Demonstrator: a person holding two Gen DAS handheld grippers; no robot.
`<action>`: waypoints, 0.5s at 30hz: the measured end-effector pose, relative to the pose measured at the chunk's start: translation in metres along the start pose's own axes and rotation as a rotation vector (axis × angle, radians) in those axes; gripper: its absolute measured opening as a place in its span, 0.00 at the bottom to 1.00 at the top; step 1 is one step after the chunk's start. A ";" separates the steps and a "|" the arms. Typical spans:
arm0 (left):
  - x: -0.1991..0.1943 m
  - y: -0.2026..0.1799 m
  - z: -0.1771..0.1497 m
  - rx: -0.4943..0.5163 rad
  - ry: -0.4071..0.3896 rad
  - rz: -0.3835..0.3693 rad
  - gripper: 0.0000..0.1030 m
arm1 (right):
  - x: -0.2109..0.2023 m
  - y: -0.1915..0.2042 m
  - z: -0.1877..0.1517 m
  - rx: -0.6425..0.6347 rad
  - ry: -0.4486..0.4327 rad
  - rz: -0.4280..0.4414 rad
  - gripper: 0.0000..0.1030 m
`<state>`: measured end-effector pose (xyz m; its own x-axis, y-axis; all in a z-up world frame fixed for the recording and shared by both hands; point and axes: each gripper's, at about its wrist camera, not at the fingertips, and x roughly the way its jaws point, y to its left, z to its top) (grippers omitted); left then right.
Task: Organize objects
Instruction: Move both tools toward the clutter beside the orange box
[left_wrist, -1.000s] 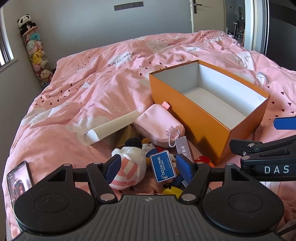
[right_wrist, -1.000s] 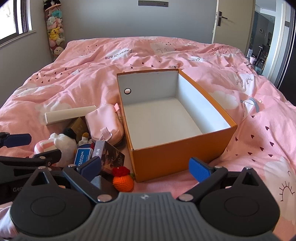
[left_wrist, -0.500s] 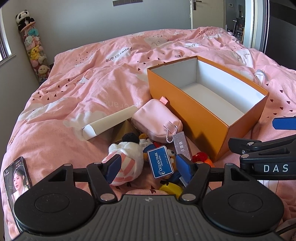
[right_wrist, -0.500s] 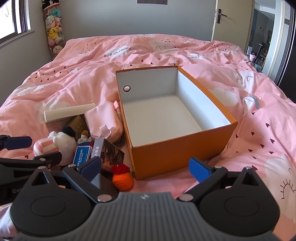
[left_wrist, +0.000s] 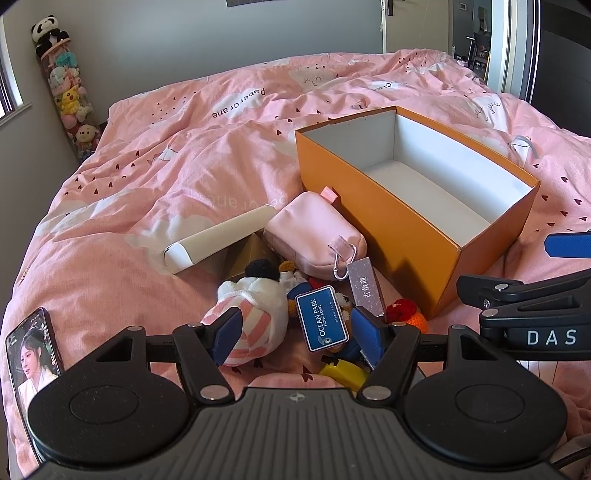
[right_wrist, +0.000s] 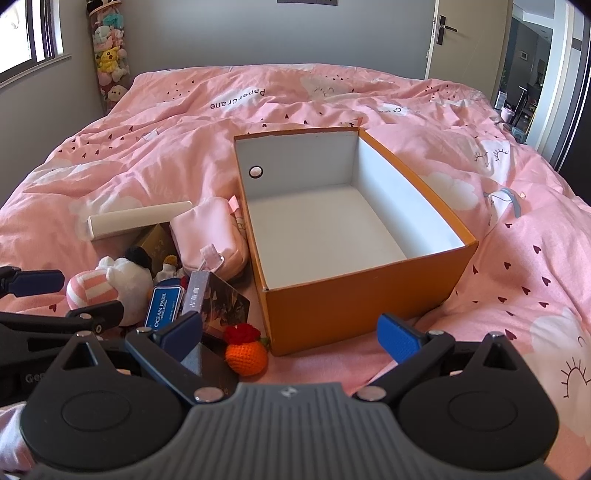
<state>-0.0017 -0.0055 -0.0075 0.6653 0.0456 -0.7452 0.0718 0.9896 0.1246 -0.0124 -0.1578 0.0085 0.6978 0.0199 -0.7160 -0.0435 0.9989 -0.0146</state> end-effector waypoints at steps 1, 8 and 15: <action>0.000 0.000 0.000 0.000 0.001 -0.001 0.77 | 0.000 0.000 0.000 -0.001 0.001 0.000 0.98; 0.002 0.000 0.000 0.002 0.013 -0.002 0.77 | 0.002 0.000 0.000 -0.007 0.014 -0.001 0.98; 0.006 0.006 -0.006 -0.019 0.029 -0.050 0.77 | 0.007 -0.004 -0.002 0.010 0.036 0.063 0.94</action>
<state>-0.0013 0.0017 -0.0150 0.6393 -0.0005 -0.7690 0.0900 0.9932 0.0741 -0.0083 -0.1616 0.0023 0.6676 0.0810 -0.7401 -0.0791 0.9962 0.0377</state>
